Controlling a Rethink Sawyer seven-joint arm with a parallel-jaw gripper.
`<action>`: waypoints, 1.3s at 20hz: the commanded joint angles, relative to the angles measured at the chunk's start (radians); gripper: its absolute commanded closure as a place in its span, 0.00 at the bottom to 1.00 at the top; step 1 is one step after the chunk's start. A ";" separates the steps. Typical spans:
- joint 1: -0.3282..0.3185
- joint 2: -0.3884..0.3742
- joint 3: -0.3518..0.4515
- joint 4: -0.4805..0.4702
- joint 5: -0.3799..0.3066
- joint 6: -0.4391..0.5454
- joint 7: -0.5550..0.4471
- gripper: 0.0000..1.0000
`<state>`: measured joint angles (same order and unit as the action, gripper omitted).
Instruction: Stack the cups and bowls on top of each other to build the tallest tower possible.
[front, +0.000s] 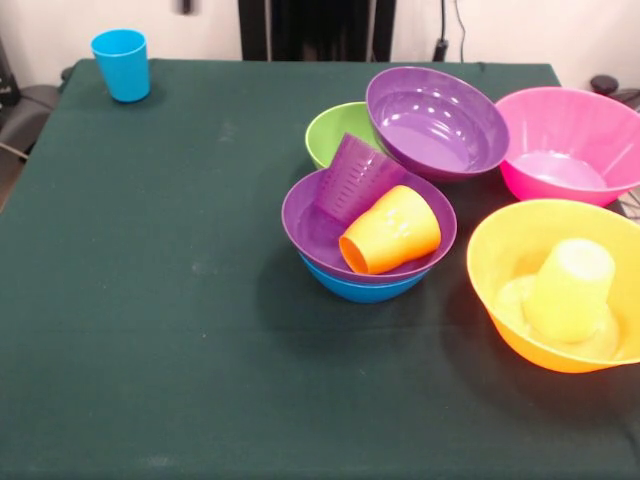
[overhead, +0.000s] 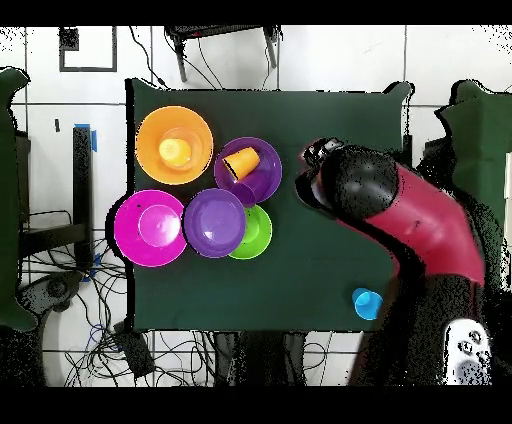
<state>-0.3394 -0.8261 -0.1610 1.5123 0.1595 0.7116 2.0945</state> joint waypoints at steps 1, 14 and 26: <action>-0.167 -0.090 0.310 0.014 0.002 0.111 -0.463 0.00; -0.322 -0.091 0.387 0.017 -0.258 -0.045 -0.599 0.00; -0.575 -0.036 0.606 0.030 -0.263 0.026 -0.754 0.00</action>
<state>-0.8130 -0.9494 0.2637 1.4941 -0.0179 0.6962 1.7712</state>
